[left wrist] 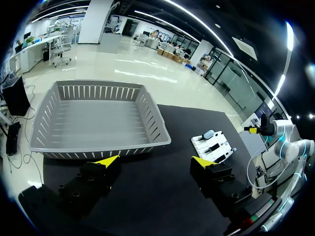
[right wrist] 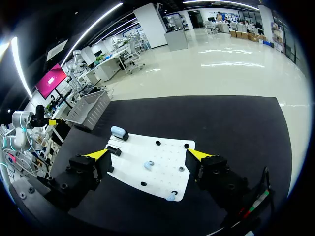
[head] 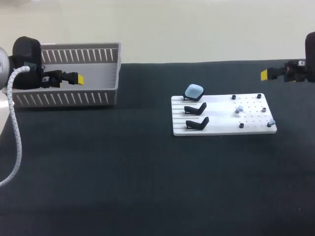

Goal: Pick up each earbud case from the left stands, insert the matching earbuds, close the lid, and place the case in the box.

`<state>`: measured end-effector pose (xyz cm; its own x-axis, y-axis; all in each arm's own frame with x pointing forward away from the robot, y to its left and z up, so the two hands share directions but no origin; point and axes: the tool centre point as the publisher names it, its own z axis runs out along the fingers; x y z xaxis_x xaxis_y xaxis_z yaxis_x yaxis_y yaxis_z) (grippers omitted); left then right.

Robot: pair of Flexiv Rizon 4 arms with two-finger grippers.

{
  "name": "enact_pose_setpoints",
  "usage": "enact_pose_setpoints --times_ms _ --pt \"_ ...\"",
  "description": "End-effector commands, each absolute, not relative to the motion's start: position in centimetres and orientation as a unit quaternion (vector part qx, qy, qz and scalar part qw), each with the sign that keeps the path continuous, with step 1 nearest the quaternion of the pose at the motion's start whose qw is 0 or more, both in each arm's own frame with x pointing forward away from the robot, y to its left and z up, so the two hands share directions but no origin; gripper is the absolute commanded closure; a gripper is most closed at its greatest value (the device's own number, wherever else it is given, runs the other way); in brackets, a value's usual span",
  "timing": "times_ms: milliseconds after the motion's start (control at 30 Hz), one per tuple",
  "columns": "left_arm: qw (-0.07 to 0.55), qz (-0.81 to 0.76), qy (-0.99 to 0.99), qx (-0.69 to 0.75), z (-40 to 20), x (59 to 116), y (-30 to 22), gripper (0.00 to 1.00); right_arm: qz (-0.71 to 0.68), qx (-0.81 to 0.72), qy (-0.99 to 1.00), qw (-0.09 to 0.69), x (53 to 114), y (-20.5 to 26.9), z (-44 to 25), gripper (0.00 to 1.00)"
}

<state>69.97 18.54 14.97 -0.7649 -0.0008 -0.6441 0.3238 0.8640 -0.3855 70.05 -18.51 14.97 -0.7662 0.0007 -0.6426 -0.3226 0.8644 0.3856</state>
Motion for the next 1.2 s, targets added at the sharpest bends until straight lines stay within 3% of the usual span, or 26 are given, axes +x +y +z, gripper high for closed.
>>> enact_pose_setpoints --times_ms 33,467,1200 --pt "0.329 -0.242 0.908 0.088 15.1 70.0 18.4 0.00 0.244 -0.089 0.907 0.330 70.0 -18.5 15.0 0.00" --pt "0.333 -0.249 0.905 0.092 15.0 69.9 18.4 0.00 0.244 -0.089 0.907 0.330 70.0 -18.5 15.0 0.00" --pt "0.390 -0.345 0.758 0.393 17.3 70.8 12.9 0.00 0.244 -0.089 0.907 0.330 70.0 -18.5 15.0 0.00"
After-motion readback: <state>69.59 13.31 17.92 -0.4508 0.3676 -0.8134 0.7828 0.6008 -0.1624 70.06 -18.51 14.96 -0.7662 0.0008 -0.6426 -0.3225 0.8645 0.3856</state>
